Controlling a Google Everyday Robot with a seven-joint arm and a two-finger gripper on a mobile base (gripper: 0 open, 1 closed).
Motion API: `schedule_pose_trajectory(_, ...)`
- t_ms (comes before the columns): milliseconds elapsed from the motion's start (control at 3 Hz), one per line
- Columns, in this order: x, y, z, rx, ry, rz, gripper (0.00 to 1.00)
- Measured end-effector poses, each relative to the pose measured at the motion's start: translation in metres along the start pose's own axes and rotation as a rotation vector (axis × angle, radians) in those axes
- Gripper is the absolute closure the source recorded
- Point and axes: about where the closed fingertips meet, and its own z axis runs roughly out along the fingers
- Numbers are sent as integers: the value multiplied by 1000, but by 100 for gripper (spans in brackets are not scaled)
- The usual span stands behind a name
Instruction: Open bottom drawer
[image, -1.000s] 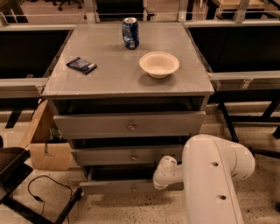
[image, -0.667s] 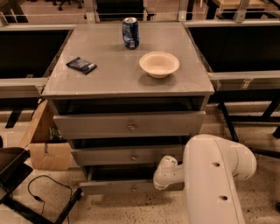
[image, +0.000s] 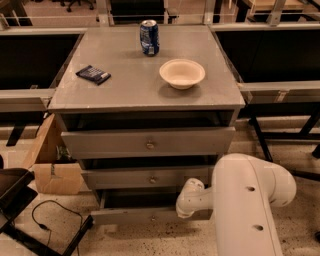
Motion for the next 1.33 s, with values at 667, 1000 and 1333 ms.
schedule_pose_trajectory(667,6,15,-1,-30,5,11,100)
schedule_pose_trajectory(1000,6,16,-2,-36,6,13,100)
schedule_pose_trajectory(1333,5,15,-2,-36,6,13,100)
